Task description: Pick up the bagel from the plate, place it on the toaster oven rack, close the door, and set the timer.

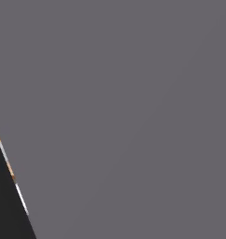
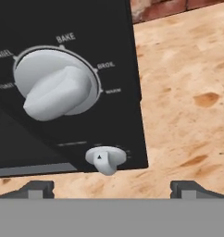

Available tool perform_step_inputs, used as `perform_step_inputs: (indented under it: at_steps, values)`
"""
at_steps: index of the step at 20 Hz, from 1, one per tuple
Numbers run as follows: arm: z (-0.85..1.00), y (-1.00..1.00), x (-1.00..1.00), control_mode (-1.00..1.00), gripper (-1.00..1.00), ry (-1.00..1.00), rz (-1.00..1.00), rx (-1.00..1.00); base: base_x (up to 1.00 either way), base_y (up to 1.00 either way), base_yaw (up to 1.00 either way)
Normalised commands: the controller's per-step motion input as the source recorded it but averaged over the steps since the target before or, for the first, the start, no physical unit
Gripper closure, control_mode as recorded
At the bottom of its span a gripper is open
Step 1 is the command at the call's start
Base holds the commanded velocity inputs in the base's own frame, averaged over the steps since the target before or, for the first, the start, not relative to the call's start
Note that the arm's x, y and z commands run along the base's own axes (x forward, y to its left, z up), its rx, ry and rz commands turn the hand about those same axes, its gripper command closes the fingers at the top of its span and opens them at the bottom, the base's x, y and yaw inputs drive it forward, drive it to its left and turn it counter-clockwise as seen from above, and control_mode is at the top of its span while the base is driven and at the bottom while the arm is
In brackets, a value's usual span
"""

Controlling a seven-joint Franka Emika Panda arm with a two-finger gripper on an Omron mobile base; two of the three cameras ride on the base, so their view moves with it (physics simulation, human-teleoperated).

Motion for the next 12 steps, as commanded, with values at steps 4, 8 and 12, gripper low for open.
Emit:
perform_step_inputs:
  at_steps: [4,8,12]
  values:
    - [0.0,0.0,0.03,-1.0,-1.0,0.0,0.0,0.0,0.0,0.0,0.0]
    - [0.0,0.0,0.0,-1.0,-1.0,0.0,0.0,0.0,0.0,0.0,0.0]
    - [0.0,0.0,0.0,-1.0,-1.0,0.0,0.0,0.0,0.0,0.0,0.0]
